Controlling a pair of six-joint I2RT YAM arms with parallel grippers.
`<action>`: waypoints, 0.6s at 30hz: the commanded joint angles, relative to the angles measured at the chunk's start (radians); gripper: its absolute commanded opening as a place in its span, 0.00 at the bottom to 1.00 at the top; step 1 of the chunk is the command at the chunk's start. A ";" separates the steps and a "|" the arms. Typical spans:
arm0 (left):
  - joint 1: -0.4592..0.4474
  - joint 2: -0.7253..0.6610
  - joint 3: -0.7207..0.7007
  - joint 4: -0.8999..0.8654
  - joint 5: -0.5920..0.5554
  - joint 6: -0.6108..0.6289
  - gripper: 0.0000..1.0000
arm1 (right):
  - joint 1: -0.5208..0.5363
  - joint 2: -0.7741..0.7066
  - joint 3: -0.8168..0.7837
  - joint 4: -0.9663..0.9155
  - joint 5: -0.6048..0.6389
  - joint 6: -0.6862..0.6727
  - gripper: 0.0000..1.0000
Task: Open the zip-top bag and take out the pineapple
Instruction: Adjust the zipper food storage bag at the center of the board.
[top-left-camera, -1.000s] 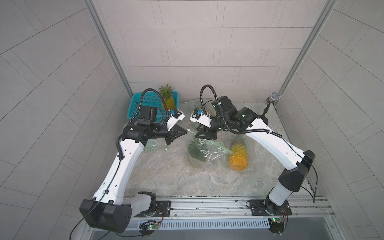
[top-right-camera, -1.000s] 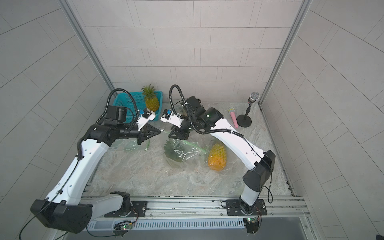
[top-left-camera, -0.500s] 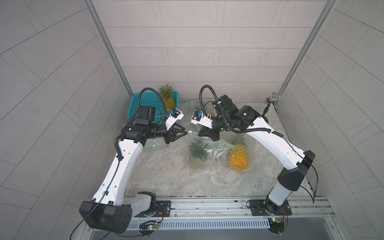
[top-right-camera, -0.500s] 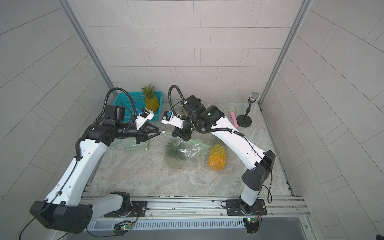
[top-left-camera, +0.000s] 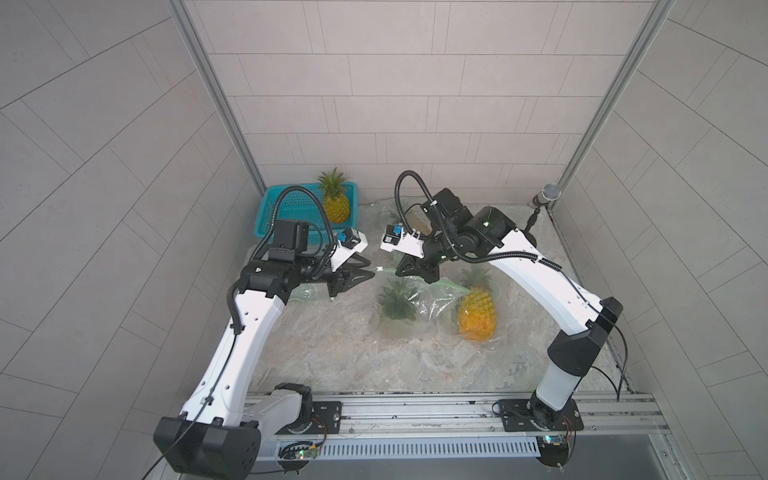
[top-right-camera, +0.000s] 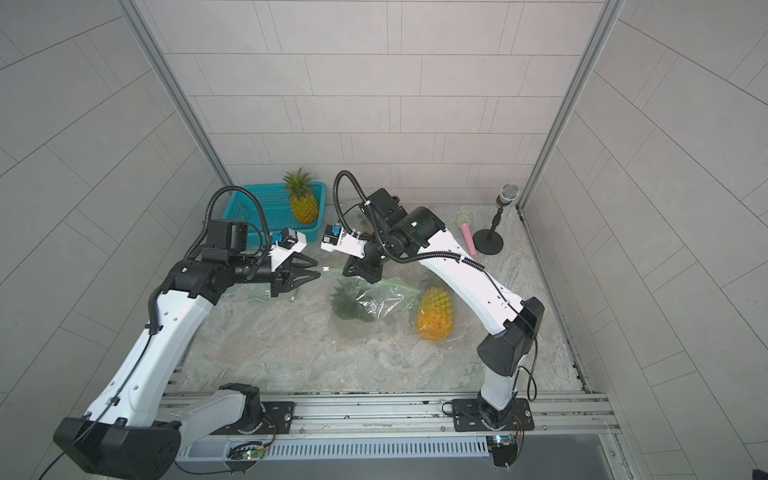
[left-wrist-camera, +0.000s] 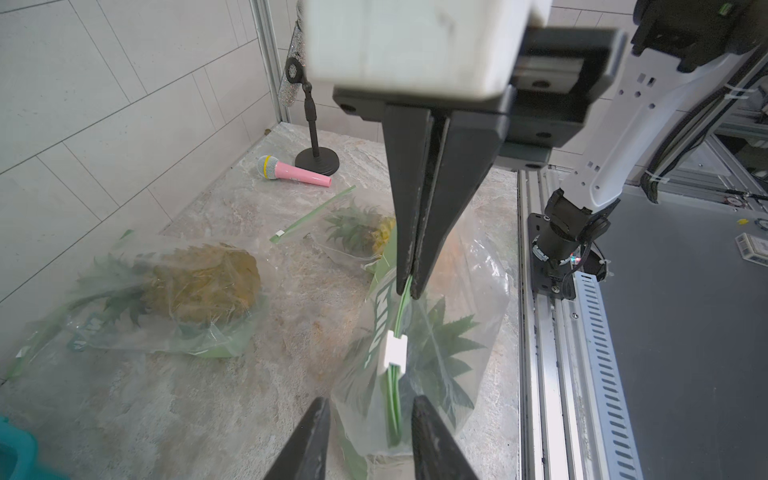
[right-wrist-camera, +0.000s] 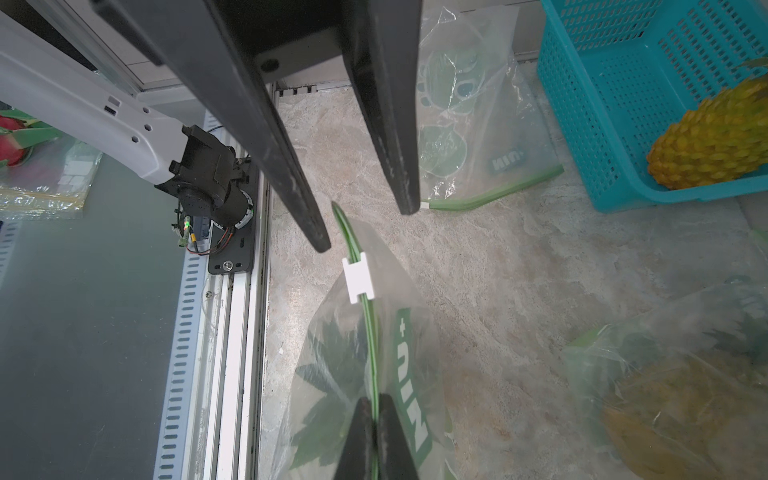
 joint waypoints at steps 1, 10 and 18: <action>0.000 0.007 -0.013 0.022 0.031 0.046 0.33 | 0.003 -0.009 0.025 -0.019 -0.036 -0.023 0.00; -0.016 0.018 -0.010 0.037 0.056 0.035 0.20 | 0.003 -0.007 0.023 -0.013 -0.055 -0.019 0.00; -0.018 0.015 -0.015 0.054 0.063 0.017 0.00 | 0.003 -0.003 0.023 -0.009 -0.064 -0.015 0.00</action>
